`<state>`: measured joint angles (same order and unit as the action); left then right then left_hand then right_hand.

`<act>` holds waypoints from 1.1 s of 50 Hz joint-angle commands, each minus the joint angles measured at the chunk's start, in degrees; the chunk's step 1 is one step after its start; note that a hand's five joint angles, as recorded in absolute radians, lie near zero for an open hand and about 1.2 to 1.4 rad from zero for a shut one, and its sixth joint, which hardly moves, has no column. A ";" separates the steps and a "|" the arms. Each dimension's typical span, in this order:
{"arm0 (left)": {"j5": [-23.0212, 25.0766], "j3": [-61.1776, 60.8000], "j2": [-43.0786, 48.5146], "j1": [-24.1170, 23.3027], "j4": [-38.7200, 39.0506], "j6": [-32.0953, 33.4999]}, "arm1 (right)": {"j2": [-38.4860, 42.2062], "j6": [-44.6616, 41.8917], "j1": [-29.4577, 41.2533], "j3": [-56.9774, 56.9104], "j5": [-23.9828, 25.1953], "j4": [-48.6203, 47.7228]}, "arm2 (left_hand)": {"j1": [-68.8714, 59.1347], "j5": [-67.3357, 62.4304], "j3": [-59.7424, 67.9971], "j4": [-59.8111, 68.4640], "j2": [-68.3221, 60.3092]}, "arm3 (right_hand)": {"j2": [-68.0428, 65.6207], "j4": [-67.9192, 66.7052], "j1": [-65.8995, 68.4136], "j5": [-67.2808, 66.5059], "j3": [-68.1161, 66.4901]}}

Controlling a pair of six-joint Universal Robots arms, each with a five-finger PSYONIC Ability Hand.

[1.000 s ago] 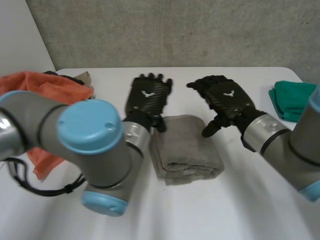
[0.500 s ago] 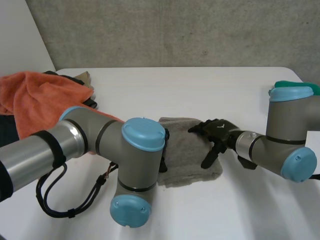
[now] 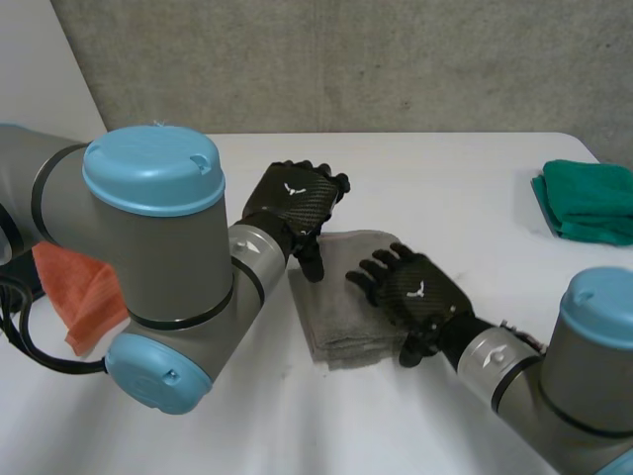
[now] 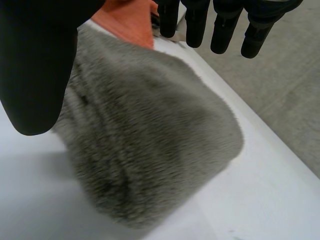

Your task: Fold the laundry.

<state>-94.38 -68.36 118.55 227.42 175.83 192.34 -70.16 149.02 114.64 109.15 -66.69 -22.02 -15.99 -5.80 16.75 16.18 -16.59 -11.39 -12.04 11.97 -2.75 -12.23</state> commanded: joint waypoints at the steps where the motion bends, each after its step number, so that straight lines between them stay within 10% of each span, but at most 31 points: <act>1: 0.60 -0.90 0.37 0.30 0.04 -2.59 | 6.00 -0.92 -0.29 -0.34 0.51 -5.66 | -0.62 -0.81 -0.14 0.43 -0.02 | -6.25 -5.60 5.68 -4.89 -5.41; 21: 0.60 -1.69 0.37 0.30 0.30 -2.59 | 11.98 -5.41 -0.55 -5.88 -0.20 -7.95 | -0.62 -0.81 -0.14 0.43 -0.02 | -23.59 -22.93 23.01 -22.22 -22.74; 29: 0.60 -1.60 0.28 0.30 0.30 -2.59 | 12.07 -5.32 -0.64 -8.34 -0.28 -8.04 | -0.62 -0.81 -0.14 0.43 -0.02 | -55.87 -55.22 55.30 -54.51 -55.03; 46: 0.60 -2.30 0.19 0.30 0.30 -2.76 | 16.37 -4.09 -0.29 -15.02 -0.90 -5.58 | -0.62 -0.81 -0.14 0.43 -0.02 | -31.49 -30.83 30.91 -30.12 -30.64; 50: 0.60 -2.48 0.19 0.30 0.21 -2.76 | 15.85 -4.18 -0.73 -15.46 -1.07 -5.66 | -0.62 -0.80 -0.15 0.43 -0.02 | -66.90 -66.25 66.32 -65.54 -66.06; 55: 0.78 -2.04 0.10 0.30 0.30 -2.76 | 13.92 -4.00 -0.90 -17.92 -2.57 -5.93 | -0.45 -0.64 -0.31 0.26 0.15 | -68.61 -67.96 68.03 -67.25 -67.77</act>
<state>-93.75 -70.77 118.72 227.72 176.11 189.56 -54.22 144.96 114.09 93.49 -67.91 -27.59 -15.99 -5.80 16.75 16.18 -16.59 -64.74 -67.37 56.86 -50.14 -65.02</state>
